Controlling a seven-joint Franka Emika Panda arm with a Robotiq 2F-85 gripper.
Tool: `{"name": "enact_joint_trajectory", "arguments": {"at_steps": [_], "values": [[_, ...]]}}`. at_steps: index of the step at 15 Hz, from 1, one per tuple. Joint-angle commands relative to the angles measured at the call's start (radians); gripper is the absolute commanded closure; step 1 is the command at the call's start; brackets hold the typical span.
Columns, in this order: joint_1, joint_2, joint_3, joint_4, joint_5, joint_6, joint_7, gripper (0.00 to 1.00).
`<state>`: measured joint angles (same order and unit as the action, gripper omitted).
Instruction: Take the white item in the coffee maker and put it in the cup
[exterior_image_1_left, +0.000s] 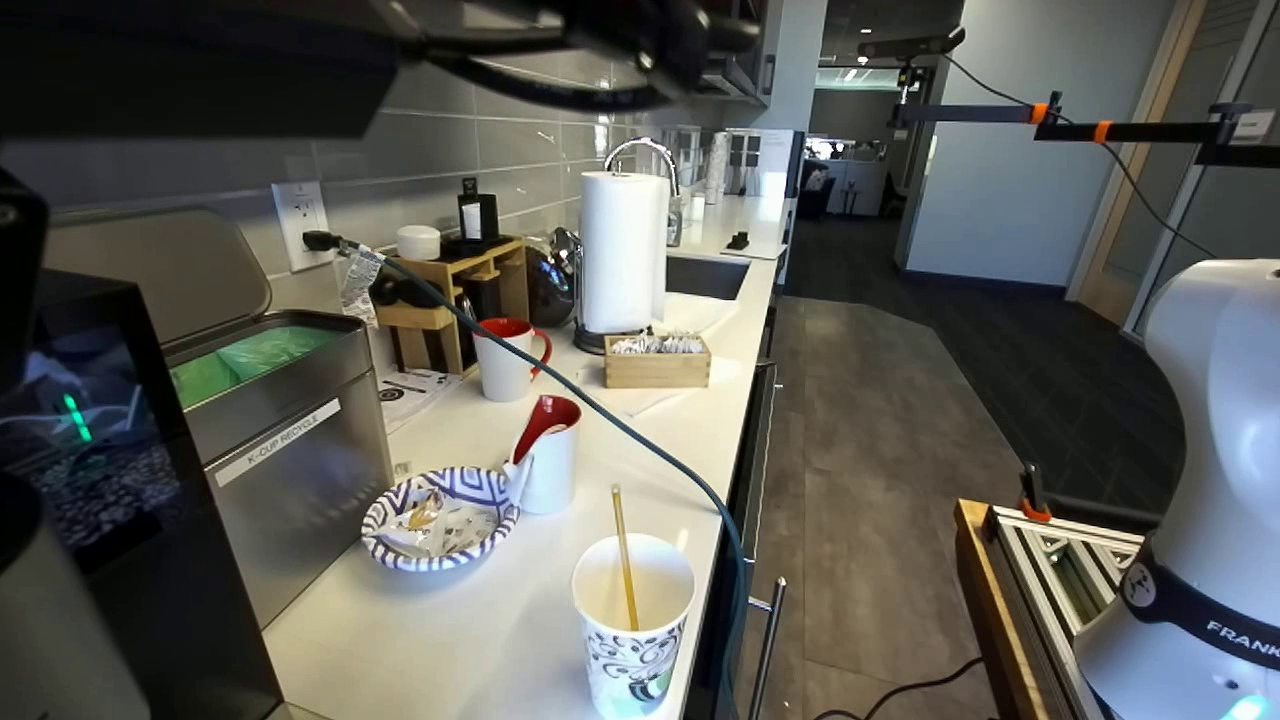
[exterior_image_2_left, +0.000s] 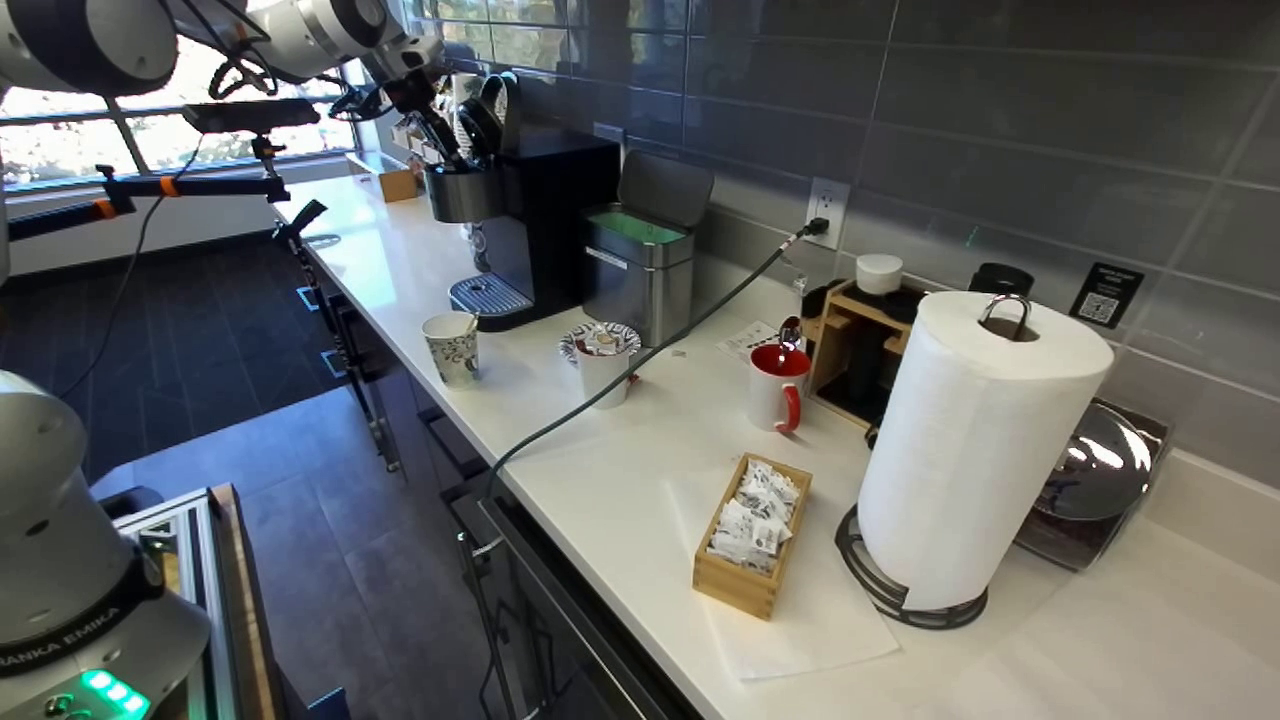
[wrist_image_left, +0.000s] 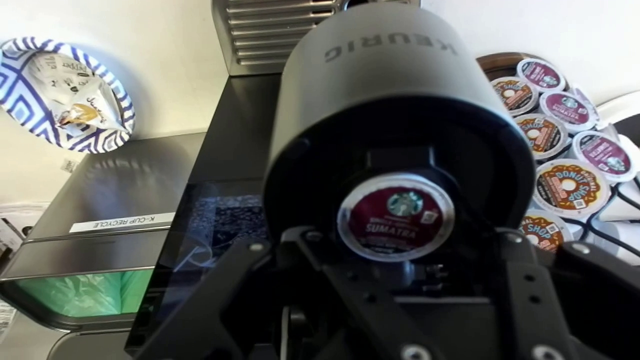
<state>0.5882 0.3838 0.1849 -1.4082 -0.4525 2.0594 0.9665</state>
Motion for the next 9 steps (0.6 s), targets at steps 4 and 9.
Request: {"name": "enact_joint_trajectory", "arguments": {"at_steps": [4, 9], "values": [[0.022, -0.028, -0.007, 0.068, -0.031, -0.017, 0.044, 0.67], [0.028, -0.056, -0.013, 0.096, -0.058, -0.076, 0.037, 0.67]]}}
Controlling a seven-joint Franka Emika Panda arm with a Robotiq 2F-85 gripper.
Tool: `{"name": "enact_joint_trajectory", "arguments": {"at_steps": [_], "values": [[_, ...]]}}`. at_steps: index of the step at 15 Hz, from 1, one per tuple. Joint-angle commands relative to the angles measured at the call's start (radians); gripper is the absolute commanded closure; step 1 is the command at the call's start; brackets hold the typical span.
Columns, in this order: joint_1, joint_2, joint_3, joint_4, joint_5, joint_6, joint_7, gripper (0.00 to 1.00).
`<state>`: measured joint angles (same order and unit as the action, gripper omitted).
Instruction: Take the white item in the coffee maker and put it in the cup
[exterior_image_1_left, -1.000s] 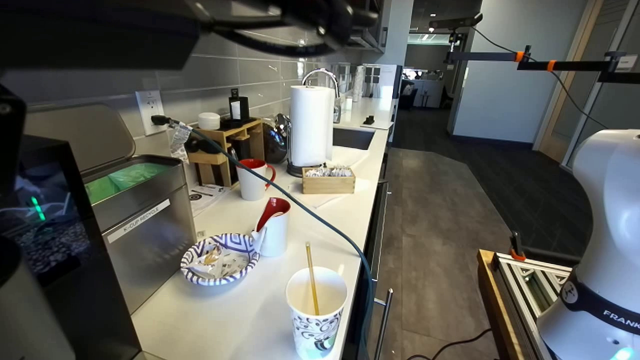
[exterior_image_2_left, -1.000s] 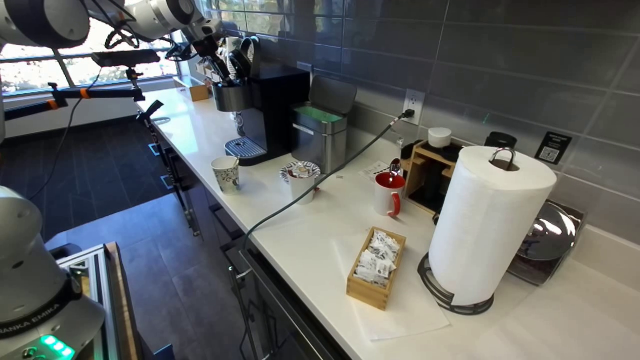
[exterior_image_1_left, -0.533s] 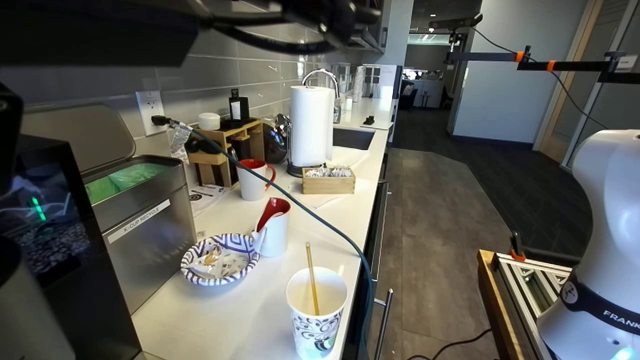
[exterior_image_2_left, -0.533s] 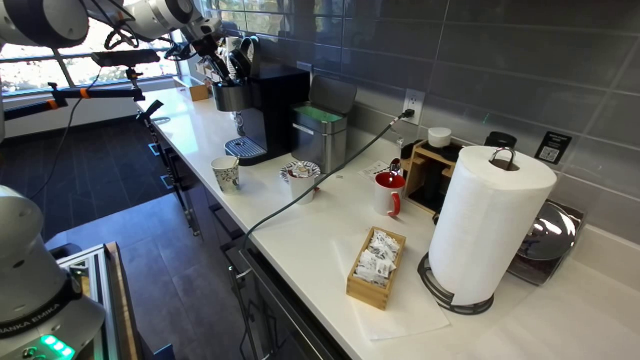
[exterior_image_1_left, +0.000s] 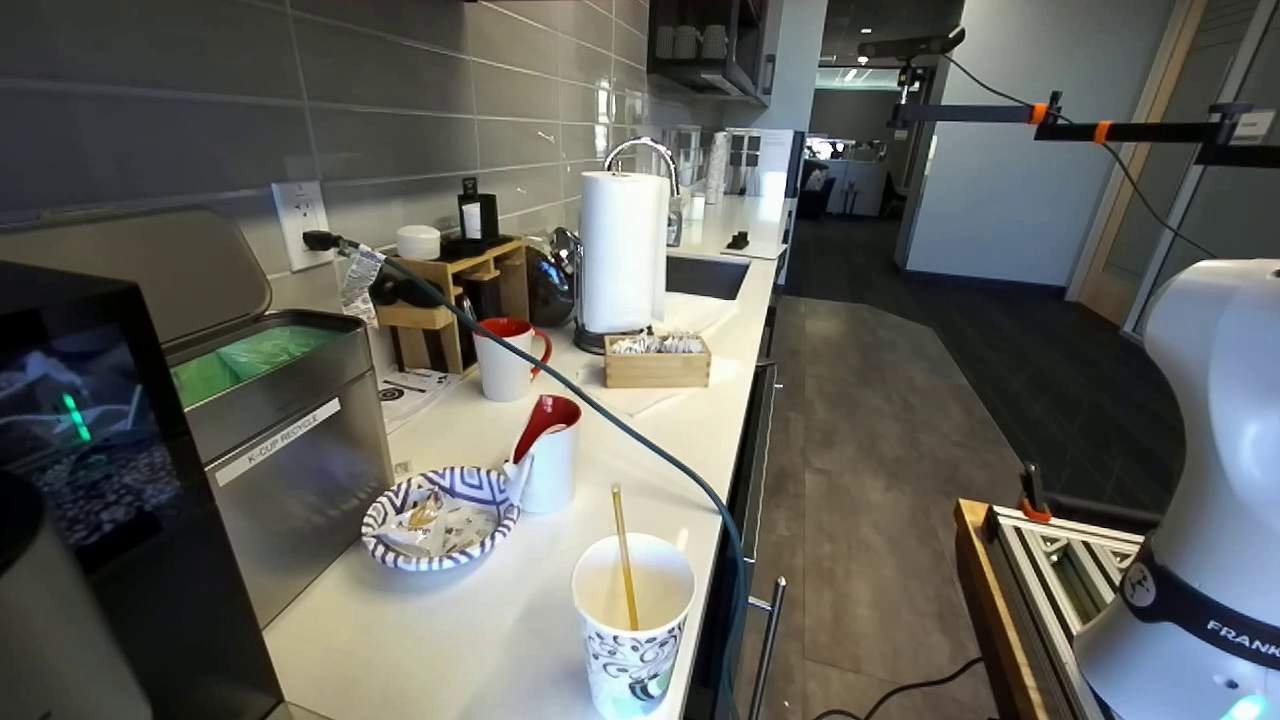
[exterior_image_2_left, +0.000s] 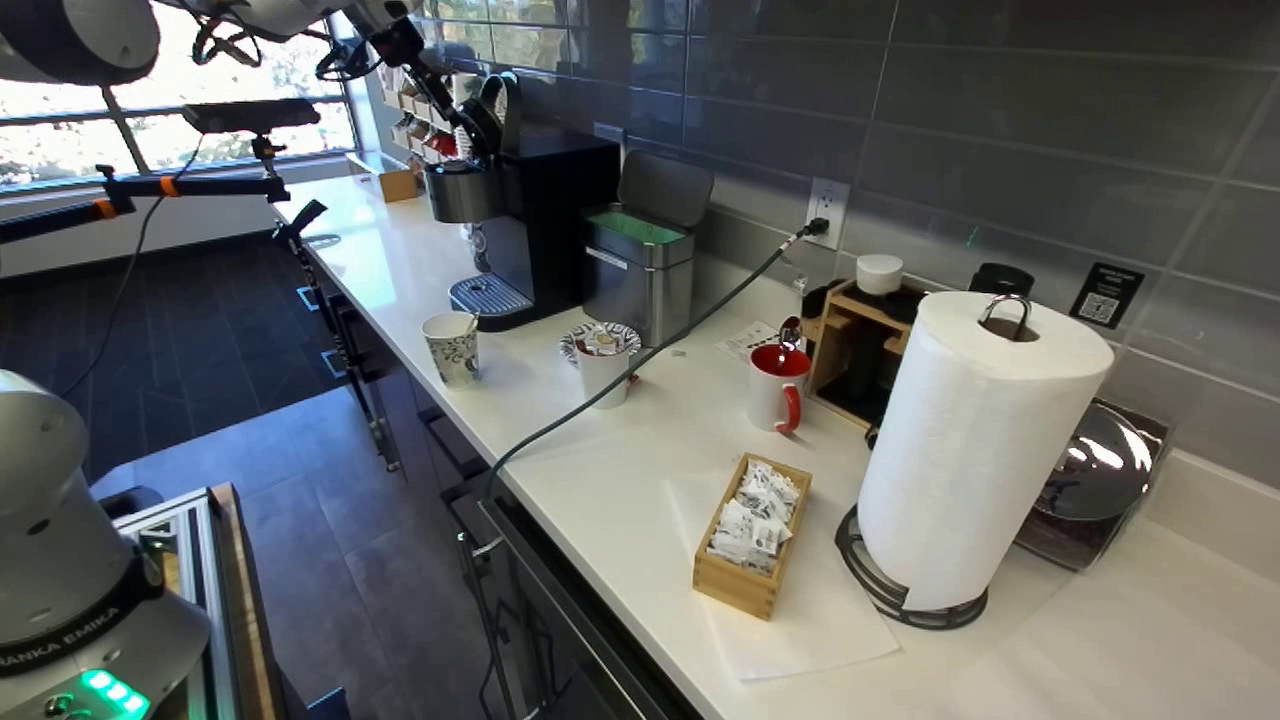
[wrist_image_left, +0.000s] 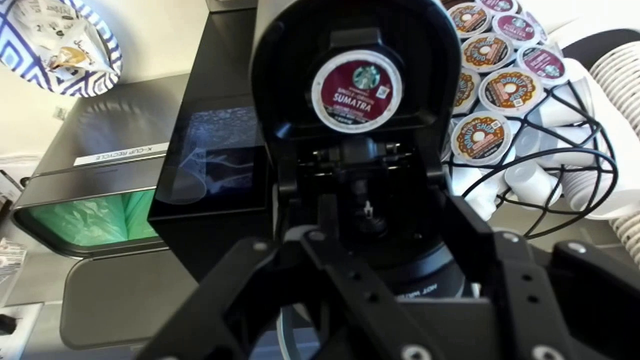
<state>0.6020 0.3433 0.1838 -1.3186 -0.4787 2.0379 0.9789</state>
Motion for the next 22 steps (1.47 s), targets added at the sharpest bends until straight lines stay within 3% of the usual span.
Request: {"name": "enact_joint_trajectory", "arguments": {"at_steps": [1, 5, 6, 7, 9, 22], "values": [[0.015, -0.017, -0.013, 0.009, -0.04, -0.066, 0.025, 0.67], [0.011, -0.01, -0.011, 0.0, -0.042, -0.101, 0.017, 0.67], [0.009, -0.01, -0.007, -0.006, -0.032, -0.112, 0.005, 0.17], [0.008, -0.011, -0.004, -0.01, -0.026, -0.119, -0.002, 0.15], [0.005, -0.012, 0.003, -0.017, -0.012, -0.133, -0.018, 0.01], [-0.007, 0.011, 0.015, -0.04, 0.025, -0.124, -0.055, 0.0]]}}
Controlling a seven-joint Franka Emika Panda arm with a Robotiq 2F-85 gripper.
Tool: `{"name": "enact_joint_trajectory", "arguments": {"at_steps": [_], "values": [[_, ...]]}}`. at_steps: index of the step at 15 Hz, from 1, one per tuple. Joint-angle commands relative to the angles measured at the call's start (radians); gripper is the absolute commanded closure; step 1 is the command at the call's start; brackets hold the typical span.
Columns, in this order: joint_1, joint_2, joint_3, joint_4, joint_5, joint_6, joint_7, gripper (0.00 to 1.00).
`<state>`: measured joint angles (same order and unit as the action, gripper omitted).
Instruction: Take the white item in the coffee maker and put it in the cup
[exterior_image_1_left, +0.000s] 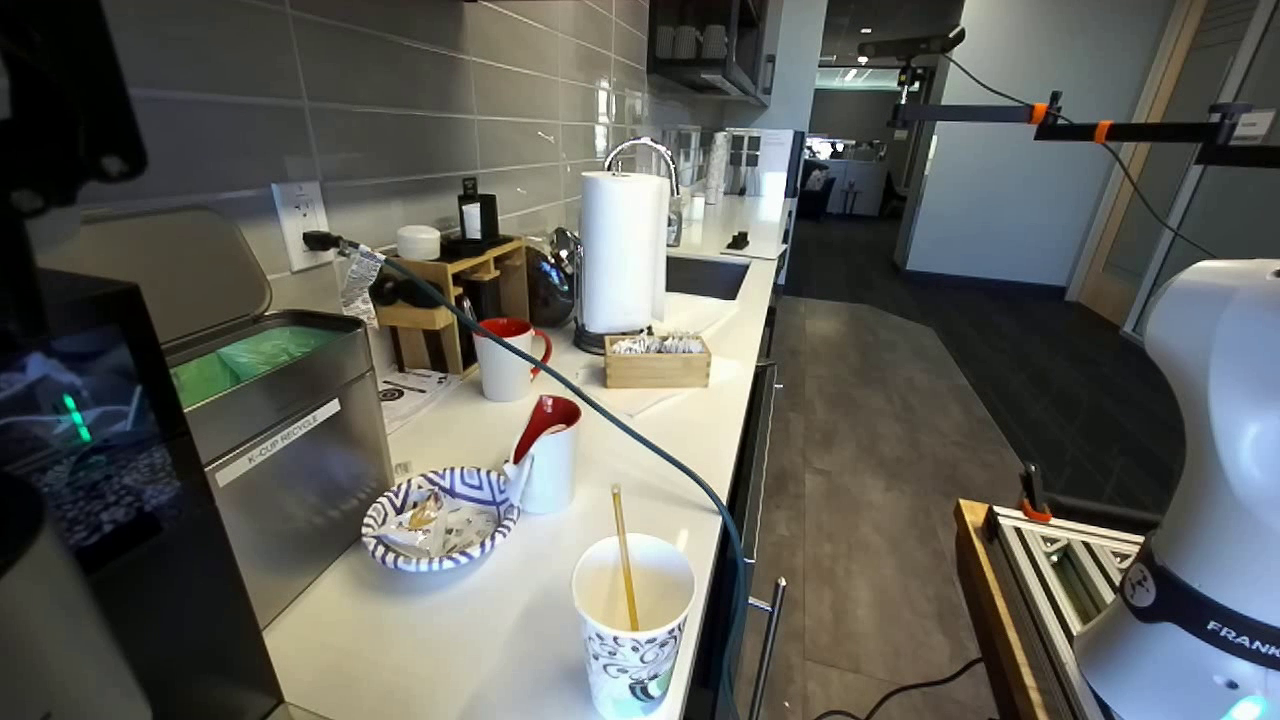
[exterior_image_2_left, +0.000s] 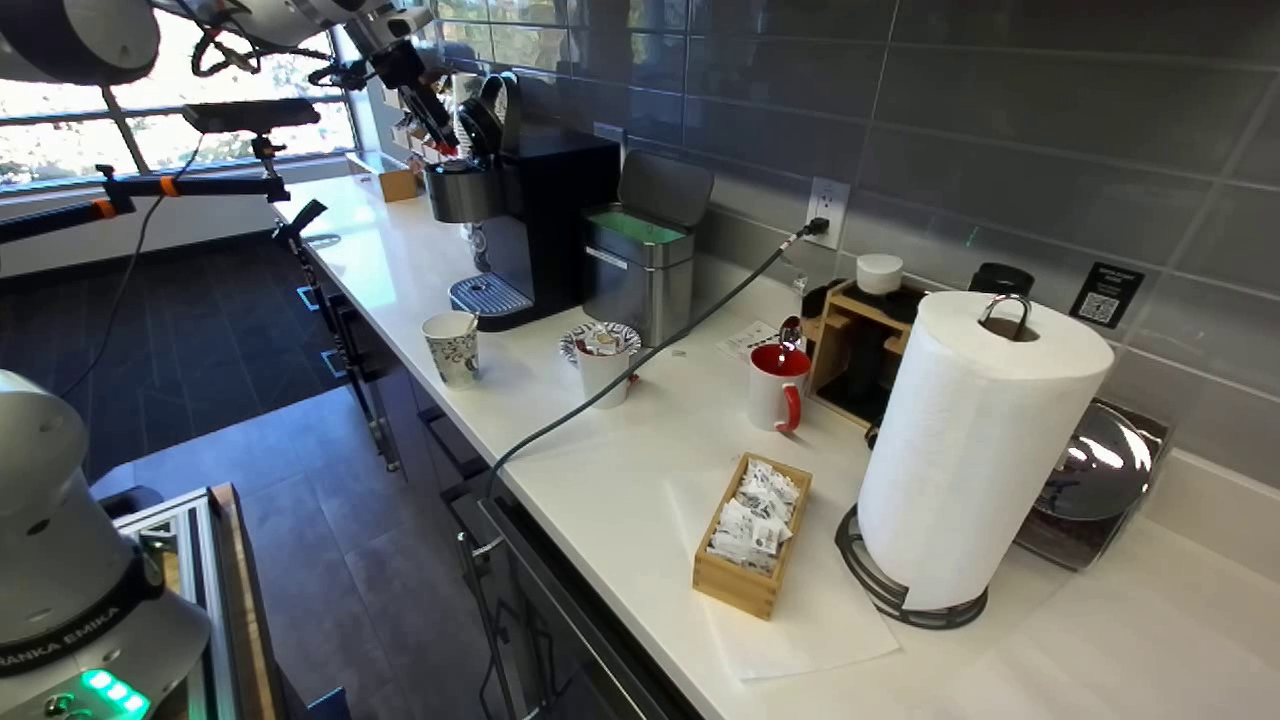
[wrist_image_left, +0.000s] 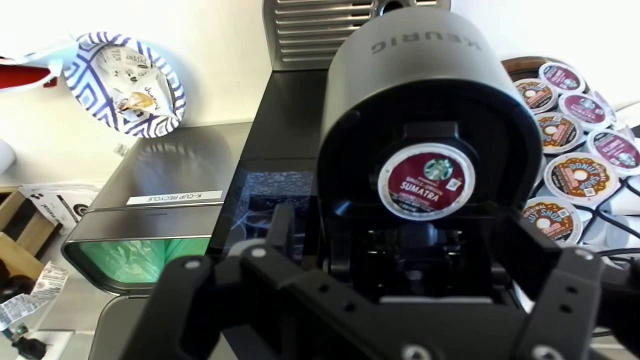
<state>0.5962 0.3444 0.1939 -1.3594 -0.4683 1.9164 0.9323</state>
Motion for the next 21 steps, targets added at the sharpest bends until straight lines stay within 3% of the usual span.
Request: {"name": "enact_joint_trajectory", "arguments": {"at_steps": [1, 7, 11, 21], "values": [[-0.002, 0.014, 0.008, -0.002, 0.022, 0.003, -0.008, 0.0], [-0.004, 0.045, 0.02, 0.004, 0.03, 0.028, -0.008, 0.0], [-0.002, 0.06, 0.026, 0.011, 0.032, 0.03, -0.001, 0.11], [0.009, 0.085, 0.004, 0.014, -0.013, 0.122, 0.082, 0.12]]}}
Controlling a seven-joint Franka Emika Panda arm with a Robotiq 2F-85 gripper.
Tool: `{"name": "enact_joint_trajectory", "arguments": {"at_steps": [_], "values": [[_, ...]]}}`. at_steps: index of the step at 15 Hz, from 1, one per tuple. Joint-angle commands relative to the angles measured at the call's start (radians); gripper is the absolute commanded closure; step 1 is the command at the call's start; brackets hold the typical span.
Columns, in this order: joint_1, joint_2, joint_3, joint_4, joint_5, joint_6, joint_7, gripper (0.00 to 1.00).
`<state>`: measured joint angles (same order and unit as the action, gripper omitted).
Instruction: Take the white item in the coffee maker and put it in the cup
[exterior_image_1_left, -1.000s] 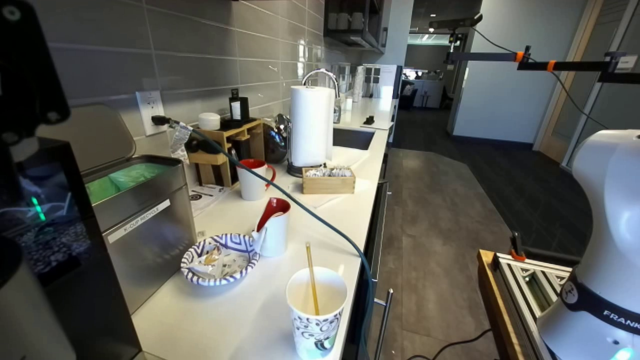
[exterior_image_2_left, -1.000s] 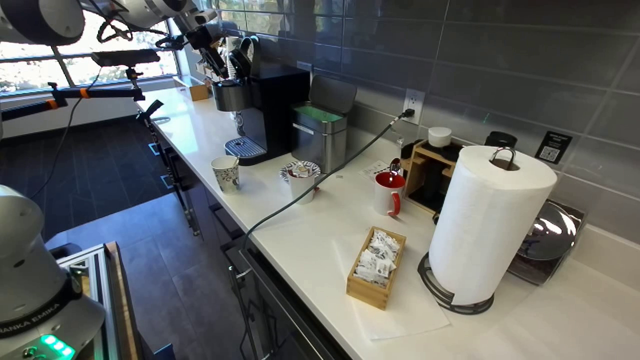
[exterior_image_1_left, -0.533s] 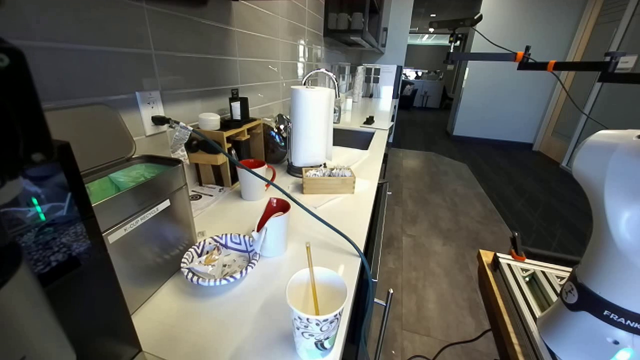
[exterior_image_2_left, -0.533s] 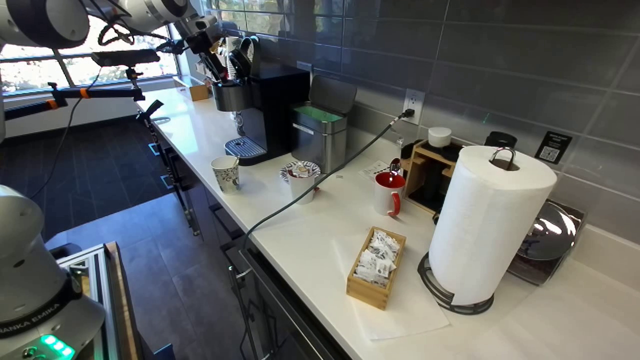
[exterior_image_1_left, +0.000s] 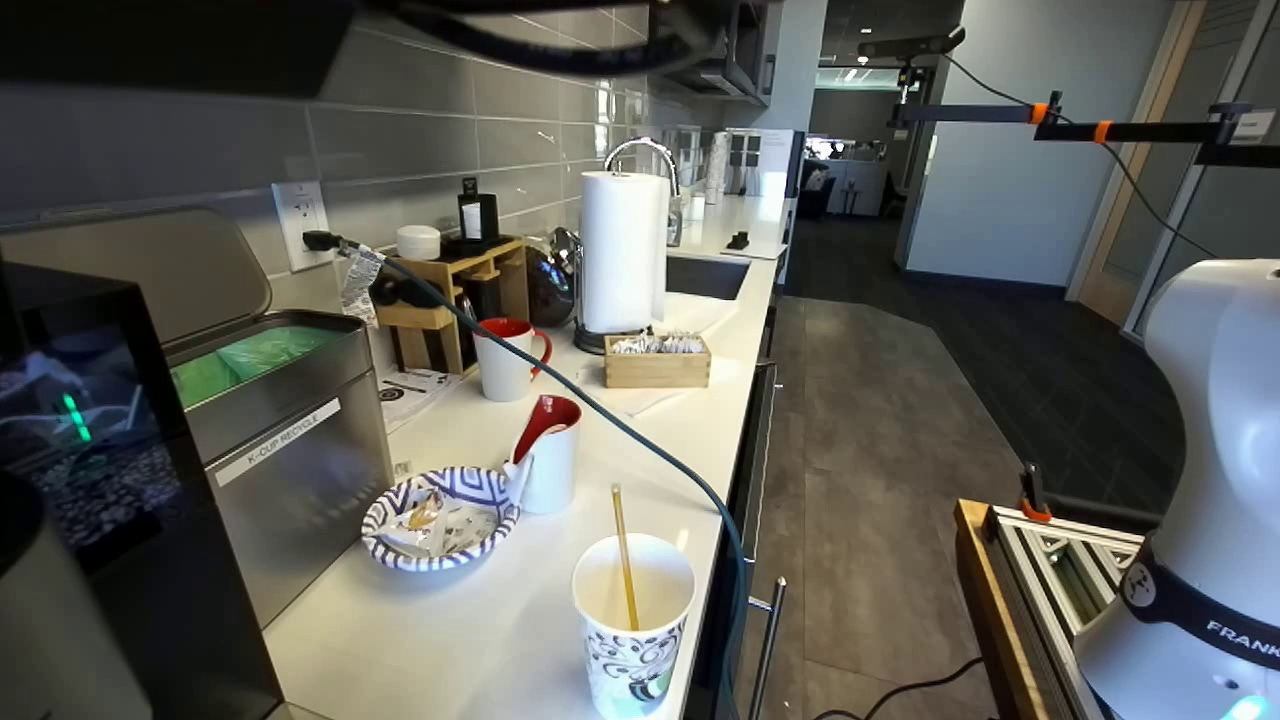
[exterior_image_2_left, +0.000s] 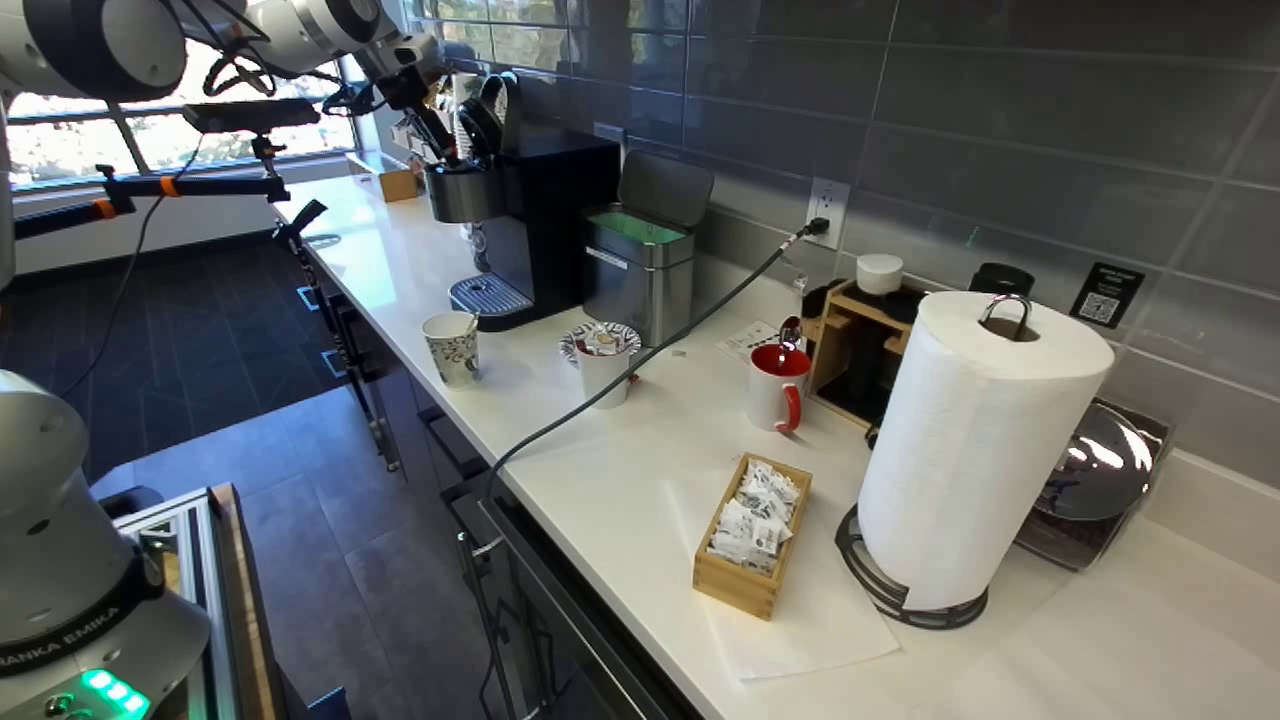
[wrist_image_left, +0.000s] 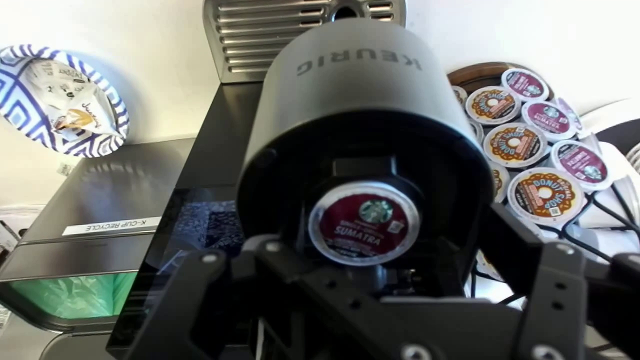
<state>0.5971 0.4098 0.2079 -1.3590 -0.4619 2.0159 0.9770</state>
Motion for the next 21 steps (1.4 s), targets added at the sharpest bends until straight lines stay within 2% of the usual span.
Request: {"name": "enact_joint_trajectory", "arguments": {"at_steps": [1, 10, 12, 13, 17, 18, 19, 20, 21], "values": [[0.009, 0.02, -0.012, 0.013, -0.026, 0.021, 0.041, 0.13], [0.013, 0.019, -0.025, 0.032, -0.057, -0.004, 0.065, 0.23], [0.012, 0.018, -0.028, 0.036, -0.06, -0.009, 0.06, 0.38], [0.011, 0.018, -0.029, 0.038, -0.06, -0.015, 0.056, 0.51], [0.013, 0.019, -0.034, 0.044, -0.062, -0.036, 0.044, 0.81], [0.015, 0.022, -0.033, 0.05, -0.061, -0.037, 0.042, 0.77], [0.018, 0.026, -0.033, 0.056, -0.061, -0.036, 0.04, 0.45], [0.021, 0.029, -0.034, 0.061, -0.062, -0.038, 0.039, 0.5], [0.02, 0.029, -0.035, 0.061, -0.064, -0.039, 0.038, 0.49]]}}
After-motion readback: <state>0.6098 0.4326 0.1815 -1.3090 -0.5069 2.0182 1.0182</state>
